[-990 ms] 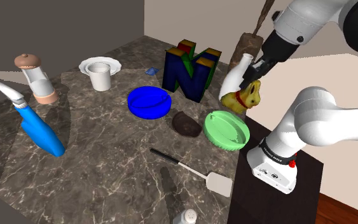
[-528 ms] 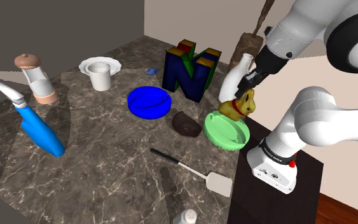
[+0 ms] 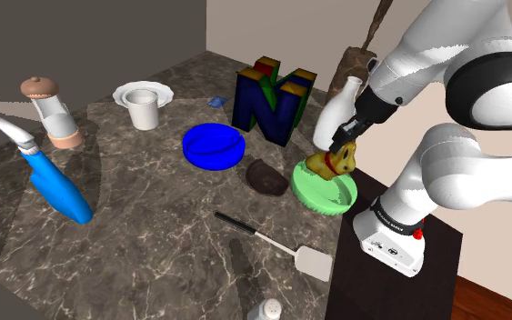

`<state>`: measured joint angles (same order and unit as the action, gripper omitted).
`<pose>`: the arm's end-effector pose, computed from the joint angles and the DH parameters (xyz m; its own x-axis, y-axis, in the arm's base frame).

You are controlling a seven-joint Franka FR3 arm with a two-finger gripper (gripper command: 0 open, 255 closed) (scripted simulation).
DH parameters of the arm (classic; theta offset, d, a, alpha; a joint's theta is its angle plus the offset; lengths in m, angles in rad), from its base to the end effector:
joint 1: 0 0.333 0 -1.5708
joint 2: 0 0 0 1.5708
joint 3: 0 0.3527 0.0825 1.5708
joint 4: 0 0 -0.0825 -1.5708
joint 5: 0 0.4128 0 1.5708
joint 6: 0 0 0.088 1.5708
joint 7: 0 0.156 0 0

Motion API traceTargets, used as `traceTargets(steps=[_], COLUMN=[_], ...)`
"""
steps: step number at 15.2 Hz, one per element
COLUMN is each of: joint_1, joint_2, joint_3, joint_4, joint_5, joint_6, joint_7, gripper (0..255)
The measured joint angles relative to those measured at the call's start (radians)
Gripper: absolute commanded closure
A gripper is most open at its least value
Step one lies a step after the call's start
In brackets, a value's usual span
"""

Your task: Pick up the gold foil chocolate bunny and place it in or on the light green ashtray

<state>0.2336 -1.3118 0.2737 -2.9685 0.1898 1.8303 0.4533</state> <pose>0.1901 0.1060 0.4026 0.9707 -0.1567 0.1821 -0.1585 -0.9873 -0.0049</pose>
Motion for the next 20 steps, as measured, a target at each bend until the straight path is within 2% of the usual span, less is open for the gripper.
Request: traceTargets(steps=[3, 9, 10, 16, 20], joint_1=[0.010, 0.012, 0.012, 0.012, -0.005], joint_2=[-0.008, -0.007, -0.007, -0.007, -0.012], joint_3=[0.010, 0.013, 0.013, 0.013, -0.012], joint_4=[-0.040, -0.046, -0.046, -0.046, 0.050], joint_5=[0.011, 0.013, 0.013, 0.013, -0.012], joint_6=[0.031, 0.038, 0.038, 0.039, -0.059], joint_7=[0.003, 0.004, 0.004, 0.004, 0.001], gripper=[255, 255, 0, 0, 0])
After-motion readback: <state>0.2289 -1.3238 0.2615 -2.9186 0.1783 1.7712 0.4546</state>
